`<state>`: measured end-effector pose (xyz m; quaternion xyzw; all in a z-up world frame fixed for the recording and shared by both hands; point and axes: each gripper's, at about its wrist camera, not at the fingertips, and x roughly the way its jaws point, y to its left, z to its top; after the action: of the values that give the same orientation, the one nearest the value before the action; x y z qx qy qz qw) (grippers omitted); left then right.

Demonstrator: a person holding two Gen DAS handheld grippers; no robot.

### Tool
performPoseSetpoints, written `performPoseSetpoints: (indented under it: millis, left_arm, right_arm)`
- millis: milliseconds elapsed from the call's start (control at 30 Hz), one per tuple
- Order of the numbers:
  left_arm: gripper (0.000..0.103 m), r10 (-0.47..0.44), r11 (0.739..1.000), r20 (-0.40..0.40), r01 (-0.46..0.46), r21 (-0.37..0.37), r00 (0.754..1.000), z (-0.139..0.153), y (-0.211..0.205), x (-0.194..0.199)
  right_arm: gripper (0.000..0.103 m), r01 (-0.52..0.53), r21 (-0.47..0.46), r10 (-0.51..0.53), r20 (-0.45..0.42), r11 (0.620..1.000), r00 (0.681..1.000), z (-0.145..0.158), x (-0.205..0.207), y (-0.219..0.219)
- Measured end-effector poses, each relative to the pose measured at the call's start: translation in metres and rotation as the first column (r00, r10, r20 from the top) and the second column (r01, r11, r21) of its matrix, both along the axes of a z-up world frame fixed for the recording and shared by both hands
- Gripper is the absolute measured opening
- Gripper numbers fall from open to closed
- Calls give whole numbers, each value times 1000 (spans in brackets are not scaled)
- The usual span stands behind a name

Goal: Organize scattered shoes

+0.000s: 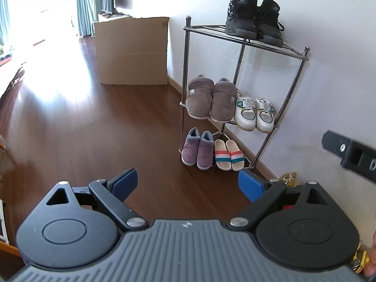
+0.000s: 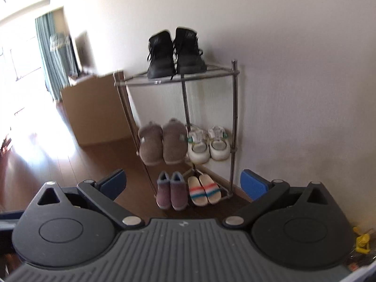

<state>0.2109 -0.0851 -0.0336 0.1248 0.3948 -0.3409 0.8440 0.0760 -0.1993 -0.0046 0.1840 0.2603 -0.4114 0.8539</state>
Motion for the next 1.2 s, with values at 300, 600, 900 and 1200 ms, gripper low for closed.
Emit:
performPoseSetpoints:
  millis: [300, 600, 900, 1200]
  left_arm:
    - [95, -8, 999, -11, 8, 44, 1000, -8, -1, 0]
    - [95, -6, 997, 30, 4, 73, 1000, 3, 0, 1]
    - [94, -48, 997, -34, 50, 62, 998, -3, -9, -10]
    - [95, -34, 998, -1, 34, 53, 999, 11, -10, -8]
  right_arm:
    - [102, -8, 65, 13, -71, 998, 997, -17, 8, 0]
    - [102, -31, 52, 33, -41, 998, 999, -18, 2, 7]
    - [102, -15, -12, 15, -3, 1000, 1000, -19, -21, 19]
    - [102, -14, 8, 14, -15, 1000, 1000, -8, -21, 6]
